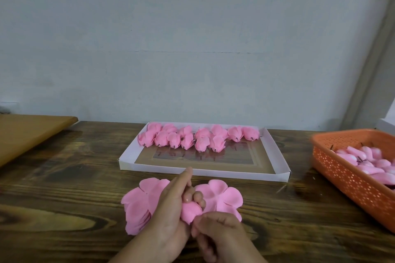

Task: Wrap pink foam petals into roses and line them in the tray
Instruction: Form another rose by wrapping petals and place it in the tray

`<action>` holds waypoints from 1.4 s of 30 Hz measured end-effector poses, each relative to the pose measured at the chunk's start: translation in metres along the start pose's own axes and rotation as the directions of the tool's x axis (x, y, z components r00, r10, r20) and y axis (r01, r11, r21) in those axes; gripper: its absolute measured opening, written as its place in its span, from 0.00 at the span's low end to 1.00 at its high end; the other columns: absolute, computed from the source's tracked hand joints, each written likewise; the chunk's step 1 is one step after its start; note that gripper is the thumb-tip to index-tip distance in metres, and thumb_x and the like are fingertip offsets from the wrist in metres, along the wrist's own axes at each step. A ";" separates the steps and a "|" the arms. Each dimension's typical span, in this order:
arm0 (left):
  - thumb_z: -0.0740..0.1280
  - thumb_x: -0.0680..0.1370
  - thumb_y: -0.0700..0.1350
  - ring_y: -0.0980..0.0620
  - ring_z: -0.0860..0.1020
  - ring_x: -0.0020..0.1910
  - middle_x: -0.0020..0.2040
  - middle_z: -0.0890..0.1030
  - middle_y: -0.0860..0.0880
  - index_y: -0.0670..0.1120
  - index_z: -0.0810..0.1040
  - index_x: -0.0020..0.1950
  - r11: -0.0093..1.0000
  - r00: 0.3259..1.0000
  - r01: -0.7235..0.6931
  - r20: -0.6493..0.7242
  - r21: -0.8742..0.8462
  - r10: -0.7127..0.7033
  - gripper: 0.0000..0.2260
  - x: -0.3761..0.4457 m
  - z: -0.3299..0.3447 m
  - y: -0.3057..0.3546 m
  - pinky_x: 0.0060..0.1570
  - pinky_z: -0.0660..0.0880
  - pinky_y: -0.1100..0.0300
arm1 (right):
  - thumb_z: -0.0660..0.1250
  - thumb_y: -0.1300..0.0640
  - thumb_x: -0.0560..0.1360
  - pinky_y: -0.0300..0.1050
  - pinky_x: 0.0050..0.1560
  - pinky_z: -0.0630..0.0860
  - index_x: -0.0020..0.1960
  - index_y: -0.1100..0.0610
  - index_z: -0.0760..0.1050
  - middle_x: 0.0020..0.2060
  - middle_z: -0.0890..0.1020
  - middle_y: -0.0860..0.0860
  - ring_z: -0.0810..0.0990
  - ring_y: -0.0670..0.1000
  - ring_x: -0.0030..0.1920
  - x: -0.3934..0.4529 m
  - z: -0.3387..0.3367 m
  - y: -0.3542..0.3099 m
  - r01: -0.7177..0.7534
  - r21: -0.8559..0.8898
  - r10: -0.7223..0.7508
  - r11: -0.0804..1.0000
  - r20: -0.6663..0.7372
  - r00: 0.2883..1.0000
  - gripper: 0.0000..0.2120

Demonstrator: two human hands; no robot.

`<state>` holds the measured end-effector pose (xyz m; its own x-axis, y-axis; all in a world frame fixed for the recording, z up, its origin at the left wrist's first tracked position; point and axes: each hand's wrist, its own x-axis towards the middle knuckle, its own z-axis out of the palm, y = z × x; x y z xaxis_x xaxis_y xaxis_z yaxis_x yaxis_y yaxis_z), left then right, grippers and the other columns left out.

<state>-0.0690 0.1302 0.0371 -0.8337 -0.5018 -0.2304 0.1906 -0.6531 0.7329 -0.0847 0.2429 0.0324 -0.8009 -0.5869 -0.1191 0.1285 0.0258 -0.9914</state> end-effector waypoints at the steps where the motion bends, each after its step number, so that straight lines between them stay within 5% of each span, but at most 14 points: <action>1: 0.75 0.68 0.51 0.51 0.70 0.22 0.23 0.64 0.50 0.47 0.72 0.26 1.000 1.000 0.002 -0.001 0.022 -0.002 0.17 -0.001 0.000 0.000 0.21 0.70 0.63 | 0.69 0.67 0.70 0.39 0.30 0.69 0.24 0.60 0.77 0.34 0.80 0.54 0.76 0.53 0.30 0.003 -0.003 0.005 -0.035 -0.057 0.041 0.998 0.107 0.993 0.16; 4: 0.72 0.76 0.50 0.51 0.70 0.22 0.24 0.64 0.50 0.45 0.68 0.31 0.995 0.998 -0.009 -0.056 0.095 0.014 0.19 0.002 -0.003 -0.002 0.22 0.67 0.63 | 0.67 0.65 0.71 0.38 0.27 0.67 0.26 0.60 0.78 0.25 0.76 0.50 0.74 0.49 0.26 0.003 -0.004 0.008 -0.056 -0.074 0.065 0.996 0.133 0.989 0.15; 7: 0.69 0.80 0.50 0.50 0.70 0.24 0.27 0.65 0.47 0.44 0.67 0.34 0.993 0.997 -0.001 -0.072 0.119 0.010 0.19 0.002 -0.002 -0.002 0.26 0.72 0.60 | 0.70 0.50 0.70 0.28 0.37 0.71 0.33 0.46 0.79 0.34 0.81 0.43 0.80 0.38 0.37 0.003 -0.005 0.012 0.083 -0.274 -0.082 0.958 0.016 0.997 0.07; 11: 0.68 0.80 0.54 0.48 0.74 0.26 0.30 0.73 0.44 0.45 0.66 0.29 0.991 0.998 0.017 -0.061 0.134 -0.009 0.23 -0.001 -0.002 0.000 0.27 0.77 0.55 | 0.75 0.60 0.69 0.24 0.39 0.71 0.44 0.42 0.74 0.40 0.83 0.39 0.81 0.36 0.42 0.001 -0.006 0.016 0.368 -0.371 -0.399 0.852 -0.006 0.917 0.16; 15: 0.68 0.80 0.54 0.46 0.73 0.30 0.38 0.73 0.41 0.44 0.66 0.32 0.992 0.997 0.024 -0.080 0.128 -0.014 0.23 -0.004 0.000 -0.003 0.25 0.76 0.57 | 0.77 0.58 0.67 0.25 0.37 0.73 0.44 0.42 0.75 0.38 0.81 0.30 0.81 0.36 0.39 0.004 -0.007 0.018 0.372 -0.405 -0.389 0.835 0.044 0.920 0.15; 20: 0.67 0.78 0.56 0.46 0.74 0.27 0.32 0.75 0.42 0.44 0.65 0.30 0.993 1.000 0.003 0.024 0.116 -0.005 0.24 -0.004 0.002 -0.005 0.28 0.76 0.56 | 0.73 0.50 0.66 0.29 0.33 0.75 0.47 0.39 0.75 0.39 0.82 0.38 0.82 0.44 0.34 0.007 -0.008 0.022 0.484 -0.463 -0.556 0.742 -0.023 0.831 0.12; 26: 0.69 0.74 0.56 0.44 0.76 0.32 0.33 0.71 0.41 0.43 0.71 0.31 0.989 0.988 -0.089 0.137 0.118 0.073 0.20 -0.006 0.003 -0.004 0.32 0.78 0.52 | 0.71 0.56 0.64 0.31 0.30 0.74 0.46 0.40 0.75 0.38 0.81 0.39 0.79 0.46 0.32 0.009 -0.011 0.019 0.527 -0.435 -0.591 0.730 -0.017 0.806 0.15; 29: 0.69 0.74 0.61 0.37 0.83 0.47 0.44 0.81 0.42 0.43 0.80 0.45 0.958 0.973 -0.200 0.160 0.206 0.169 0.20 -0.007 0.000 -0.001 0.47 0.79 0.39 | 0.71 0.55 0.64 0.31 0.30 0.73 0.44 0.37 0.76 0.38 0.81 0.41 0.80 0.45 0.32 0.012 -0.018 0.012 0.525 -0.365 -0.580 0.769 -0.054 0.812 0.14; 31: 0.67 0.76 0.66 0.38 0.82 0.52 0.51 0.84 0.43 0.47 0.80 0.55 0.906 0.952 -0.305 0.123 0.292 0.281 0.23 -0.003 -0.003 -0.002 0.49 0.77 0.40 | 0.73 0.54 0.66 0.34 0.31 0.74 0.46 0.38 0.77 0.37 0.82 0.45 0.79 0.44 0.31 0.016 -0.027 0.003 0.518 -0.324 -0.575 0.792 -0.109 0.811 0.13; 34: 0.62 0.83 0.54 0.53 0.83 0.48 0.52 0.85 0.52 0.61 0.80 0.51 0.747 0.849 -0.504 0.092 0.433 0.520 0.07 0.001 -0.008 -0.009 0.44 0.77 0.59 | 0.74 0.53 0.70 0.32 0.33 0.75 0.48 0.38 0.76 0.39 0.83 0.43 0.79 0.41 0.33 0.030 -0.048 -0.014 0.505 -0.283 -0.570 0.816 -0.245 0.784 0.13; 36: 0.64 0.80 0.46 0.59 0.81 0.45 0.49 0.83 0.56 0.66 0.79 0.49 0.566 0.737 -0.637 0.198 0.523 0.647 0.13 0.000 -0.014 -0.014 0.42 0.76 0.68 | 0.71 0.51 0.71 0.33 0.32 0.74 0.47 0.37 0.74 0.39 0.82 0.43 0.79 0.41 0.35 0.046 -0.065 -0.026 0.445 -0.336 -0.545 0.830 -0.316 0.777 0.10; 40: 0.60 0.77 0.39 0.57 0.79 0.45 0.48 0.79 0.59 0.58 0.76 0.55 0.064 0.405 -0.865 0.616 0.498 0.676 0.15 -0.006 -0.015 -0.023 0.44 0.74 0.70 | 0.69 0.44 0.74 0.46 0.37 0.75 0.45 0.44 0.70 0.39 0.80 0.46 0.79 0.47 0.38 0.085 -0.092 -0.037 0.141 -0.440 -0.320 0.887 -0.365 0.875 0.08; 42: 0.60 0.75 0.36 0.58 0.79 0.47 0.50 0.77 0.58 0.52 0.76 0.55 -0.091 0.258 -0.911 0.726 0.403 0.637 0.14 -0.006 -0.017 -0.030 0.42 0.76 0.63 | 0.67 0.41 0.74 0.46 0.38 0.74 0.44 0.47 0.69 0.39 0.79 0.46 0.78 0.47 0.39 0.103 -0.102 -0.036 0.035 -0.519 -0.266 0.854 -0.377 0.887 0.11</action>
<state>-0.0604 0.1430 0.0055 -0.4701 -0.1337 0.8724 0.5331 0.7448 0.4013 -0.2316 0.2635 0.0501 -0.9653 -0.2224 0.1370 -0.2219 0.4215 -0.8792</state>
